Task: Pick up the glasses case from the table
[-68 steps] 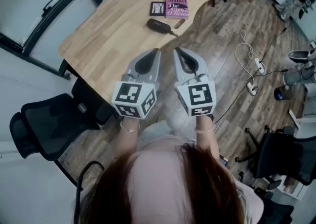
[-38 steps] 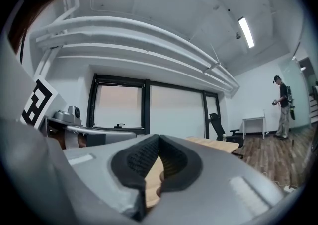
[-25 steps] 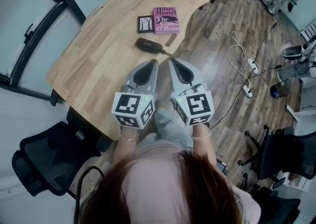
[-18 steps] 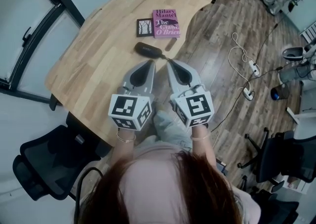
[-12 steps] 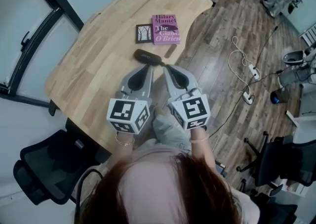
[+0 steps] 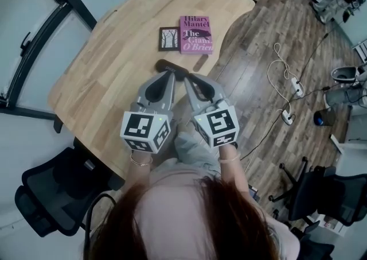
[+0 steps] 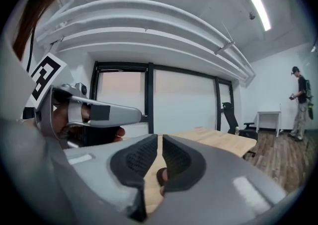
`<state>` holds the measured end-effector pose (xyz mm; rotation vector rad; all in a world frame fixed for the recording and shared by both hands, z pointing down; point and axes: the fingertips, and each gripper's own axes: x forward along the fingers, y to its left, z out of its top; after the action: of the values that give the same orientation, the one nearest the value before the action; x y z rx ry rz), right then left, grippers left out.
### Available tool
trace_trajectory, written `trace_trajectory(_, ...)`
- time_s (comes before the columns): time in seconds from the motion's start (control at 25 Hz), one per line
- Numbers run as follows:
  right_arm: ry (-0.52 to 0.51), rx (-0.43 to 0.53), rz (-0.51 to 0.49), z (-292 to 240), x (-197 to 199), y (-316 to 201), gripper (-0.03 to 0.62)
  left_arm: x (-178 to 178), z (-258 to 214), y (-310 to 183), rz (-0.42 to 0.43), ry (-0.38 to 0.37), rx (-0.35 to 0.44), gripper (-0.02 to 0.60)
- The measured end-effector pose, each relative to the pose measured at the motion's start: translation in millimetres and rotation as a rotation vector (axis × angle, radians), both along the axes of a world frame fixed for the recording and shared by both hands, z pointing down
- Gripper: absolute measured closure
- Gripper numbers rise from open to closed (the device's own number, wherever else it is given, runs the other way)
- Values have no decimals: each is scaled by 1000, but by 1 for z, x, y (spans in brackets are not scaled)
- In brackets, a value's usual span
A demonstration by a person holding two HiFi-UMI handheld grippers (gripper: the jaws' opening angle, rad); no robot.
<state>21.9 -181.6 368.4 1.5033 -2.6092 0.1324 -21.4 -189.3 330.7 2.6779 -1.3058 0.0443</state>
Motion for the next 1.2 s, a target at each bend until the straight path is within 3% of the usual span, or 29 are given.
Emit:
trace_trajectory(0.68,102,-92,-153,51,-21,-85,494,-15,15,-81,-81,16,-29,572)
trace_trajectory(1.2,237,-164,-292,112,-52,-122,427,-29,38,-120,-114,12,-50,572)
